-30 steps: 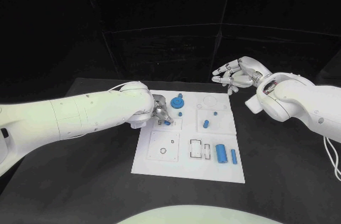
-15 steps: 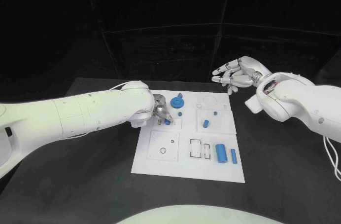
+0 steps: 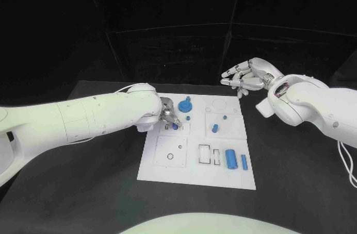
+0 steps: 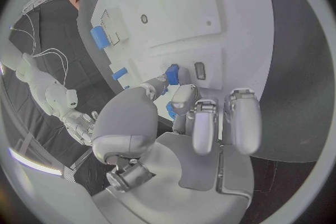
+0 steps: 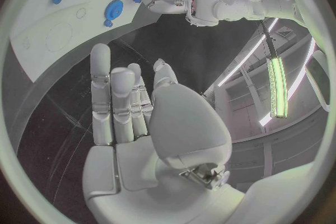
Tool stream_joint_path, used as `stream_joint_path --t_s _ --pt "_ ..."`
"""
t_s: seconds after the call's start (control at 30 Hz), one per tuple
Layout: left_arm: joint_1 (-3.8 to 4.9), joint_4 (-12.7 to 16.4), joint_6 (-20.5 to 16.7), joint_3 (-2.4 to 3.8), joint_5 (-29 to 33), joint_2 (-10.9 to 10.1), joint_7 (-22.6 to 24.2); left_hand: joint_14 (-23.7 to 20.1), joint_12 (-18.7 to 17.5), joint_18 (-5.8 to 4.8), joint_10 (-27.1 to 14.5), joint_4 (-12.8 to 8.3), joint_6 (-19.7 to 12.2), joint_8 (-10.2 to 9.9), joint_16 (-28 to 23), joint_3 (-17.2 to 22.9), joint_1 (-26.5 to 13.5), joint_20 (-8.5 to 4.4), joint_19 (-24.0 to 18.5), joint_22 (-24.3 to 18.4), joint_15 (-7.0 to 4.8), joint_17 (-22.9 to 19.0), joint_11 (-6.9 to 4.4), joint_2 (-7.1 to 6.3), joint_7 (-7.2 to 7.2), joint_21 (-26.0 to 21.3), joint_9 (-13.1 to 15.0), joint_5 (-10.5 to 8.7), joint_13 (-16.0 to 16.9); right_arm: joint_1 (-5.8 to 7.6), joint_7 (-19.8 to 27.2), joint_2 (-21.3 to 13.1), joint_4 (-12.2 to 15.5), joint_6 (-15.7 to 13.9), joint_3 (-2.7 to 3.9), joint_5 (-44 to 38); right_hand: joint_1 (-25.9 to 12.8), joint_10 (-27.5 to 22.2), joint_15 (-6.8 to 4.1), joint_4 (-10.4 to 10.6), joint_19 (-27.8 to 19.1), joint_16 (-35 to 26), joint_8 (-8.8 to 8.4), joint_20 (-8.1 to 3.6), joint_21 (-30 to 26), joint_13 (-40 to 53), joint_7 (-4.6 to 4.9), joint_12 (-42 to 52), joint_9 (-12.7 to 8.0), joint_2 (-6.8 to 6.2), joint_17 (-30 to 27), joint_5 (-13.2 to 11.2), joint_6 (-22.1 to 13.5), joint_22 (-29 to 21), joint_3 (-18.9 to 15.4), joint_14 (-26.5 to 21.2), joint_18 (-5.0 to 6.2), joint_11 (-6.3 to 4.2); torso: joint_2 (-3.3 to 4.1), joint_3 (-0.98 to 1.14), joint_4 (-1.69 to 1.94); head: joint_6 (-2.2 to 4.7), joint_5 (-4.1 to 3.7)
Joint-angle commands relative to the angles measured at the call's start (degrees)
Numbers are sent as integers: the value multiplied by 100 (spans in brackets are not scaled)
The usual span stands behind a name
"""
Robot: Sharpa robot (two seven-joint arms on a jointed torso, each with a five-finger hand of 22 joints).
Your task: Assemble the parts on the task board
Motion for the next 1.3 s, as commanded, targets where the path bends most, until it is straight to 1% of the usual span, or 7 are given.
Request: stream_joint_path --t_s 0.03,0.27,0.57,0.77,0.97,1.13,1.3 --pt "-6 -7 78 -4 20 10 -49 584 26 -60 59 37 49 36 17 -117 -76 -49 52 199 -37 1510 -1 11 8 32 9 -33 3 14 33 -7 19 37 3 19 10 15 -13 11 53 -24 21 3 -24 -7 7 11 -2 2 9 -46 -37 -9 -24 47 102 -3 0 1 6 -2 -12" --pt "-6 -49 33 -4 20 12 -40 584 22 -64 53 297 51 66 17 -747 -334 -60 63 224 -47 1510 -12 -88 -7 37 31 -34 -22 14 32 -6 26 46 3 19 5 20 -12 30 62 -30 26 3 -42 -11 7 18 -1 7 22 -111 -37 -21 -46 53 102 -3 -1 4 10 -1 3" --pt "-6 -46 -77 -3 44 -13 -15 584 34 -67 55 623 41 106 17 -1452 -351 -77 72 247 -64 1510 -27 -18 -24 36 56 -44 -35 14 36 1 19 38 3 19 3 20 -12 35 64 -38 27 3 -43 -12 7 19 -1 10 16 -118 -37 -22 -49 53 102 -3 0 -3 5 -7 14" --pt "-2 84 -152 9 125 -155 12 584 -6 -60 18 838 15 121 17 -1908 -240 -81 64 230 -59 1510 -27 23 -17 12 65 -349 -103 13 43 7 -2 37 3 19 -1 21 -12 40 64 -50 28 3 -48 -13 7 21 -1 13 7 -126 -37 -27 -53 51 103 -2 -6 -6 9 0 9" --pt "72 206 -313 269 351 -315 254 584 -348 -34 -260 989 -158 83 17 -2239 -152 -81 7 108 -53 1510 5 -26 23 -83 70 -378 -534 13 59 29 -37 -67 3 22 -11 1 -7 54 36 -115 23 5 -125 -17 12 16 -4 10 -45 -137 -53 -124 -71 31 115 4 -6 1 14 23 9" --pt "185 196 -368 364 514 -358 557 584 -729 26 -622 1076 -513 -126 17 -2467 104 -20 -140 -190 30 1510 120 20 159 -315 -23 -377 -1000 13 77 72 -70 -89 3 46 -13 -19 -3 63 31 -124 17 8 -140 -21 18 11 -6 10 -43 -135 -69 -135 -82 23 115 9 -5 -4 1 53 38" --pt "245 -20 7 473 561 -302 697 584 -1197 131 -1152 996 -766 -310 17 -2579 580 89 -404 -688 158 1510 260 110 309 -716 -146 -368 -1585 13 87 95 -110 -84 2 54 -19 -37 3 75 21 -169 15 12 -163 -24 23 9 -7 13 -76 -140 -80 -155 -93 6 116 15 -4 -2 19 102 35"
